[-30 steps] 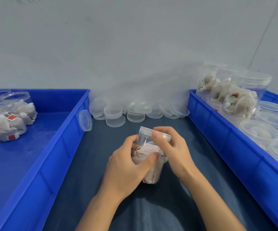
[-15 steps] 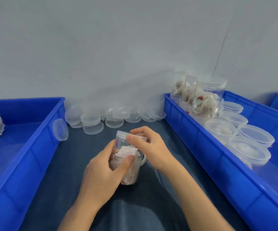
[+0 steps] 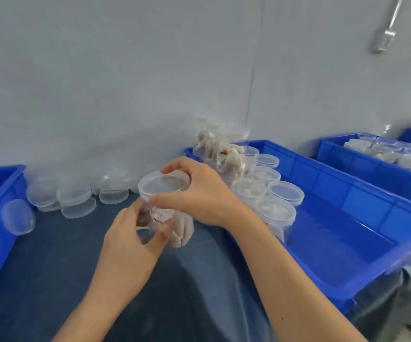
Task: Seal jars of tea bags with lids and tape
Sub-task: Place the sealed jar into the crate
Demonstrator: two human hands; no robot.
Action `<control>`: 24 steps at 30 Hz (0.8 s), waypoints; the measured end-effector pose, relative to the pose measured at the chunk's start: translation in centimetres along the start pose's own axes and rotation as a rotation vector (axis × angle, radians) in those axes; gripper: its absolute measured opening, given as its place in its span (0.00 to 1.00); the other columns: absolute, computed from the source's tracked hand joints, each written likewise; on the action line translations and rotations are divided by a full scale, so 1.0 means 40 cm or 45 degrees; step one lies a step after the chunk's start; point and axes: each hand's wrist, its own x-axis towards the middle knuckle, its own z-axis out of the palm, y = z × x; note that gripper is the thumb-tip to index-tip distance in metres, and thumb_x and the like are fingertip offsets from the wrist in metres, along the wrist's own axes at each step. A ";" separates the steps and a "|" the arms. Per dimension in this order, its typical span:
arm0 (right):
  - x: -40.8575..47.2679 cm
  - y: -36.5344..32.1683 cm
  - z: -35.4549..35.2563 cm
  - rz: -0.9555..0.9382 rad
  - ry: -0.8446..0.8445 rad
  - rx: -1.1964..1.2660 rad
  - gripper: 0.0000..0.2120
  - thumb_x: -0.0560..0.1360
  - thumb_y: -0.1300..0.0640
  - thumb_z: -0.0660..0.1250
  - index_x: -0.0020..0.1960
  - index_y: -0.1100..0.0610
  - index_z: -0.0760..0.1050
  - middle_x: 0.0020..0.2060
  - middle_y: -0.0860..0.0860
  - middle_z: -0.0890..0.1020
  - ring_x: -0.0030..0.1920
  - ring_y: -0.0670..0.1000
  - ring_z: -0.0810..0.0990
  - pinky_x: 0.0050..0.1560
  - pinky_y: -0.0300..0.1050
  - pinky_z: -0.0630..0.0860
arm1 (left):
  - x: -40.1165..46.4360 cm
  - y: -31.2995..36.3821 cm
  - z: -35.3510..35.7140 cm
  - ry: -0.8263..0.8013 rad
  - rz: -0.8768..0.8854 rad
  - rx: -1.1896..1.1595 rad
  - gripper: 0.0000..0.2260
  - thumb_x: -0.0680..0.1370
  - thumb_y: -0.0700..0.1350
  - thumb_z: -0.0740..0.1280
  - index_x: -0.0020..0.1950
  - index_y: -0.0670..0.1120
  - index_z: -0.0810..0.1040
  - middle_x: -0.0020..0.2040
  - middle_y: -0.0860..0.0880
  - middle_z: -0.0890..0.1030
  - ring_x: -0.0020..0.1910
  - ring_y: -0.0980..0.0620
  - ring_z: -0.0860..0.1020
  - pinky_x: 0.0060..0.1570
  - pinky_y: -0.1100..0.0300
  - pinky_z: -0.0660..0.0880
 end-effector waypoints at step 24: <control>0.044 0.142 -0.274 0.185 0.580 -0.044 0.21 0.71 0.47 0.73 0.63 0.46 0.75 0.58 0.44 0.79 0.53 0.43 0.79 0.42 0.38 0.71 | 0.227 0.152 0.371 -0.231 -0.020 -0.287 0.31 0.80 0.50 0.76 0.80 0.52 0.69 0.58 0.65 0.76 0.45 0.83 0.74 0.41 0.81 0.72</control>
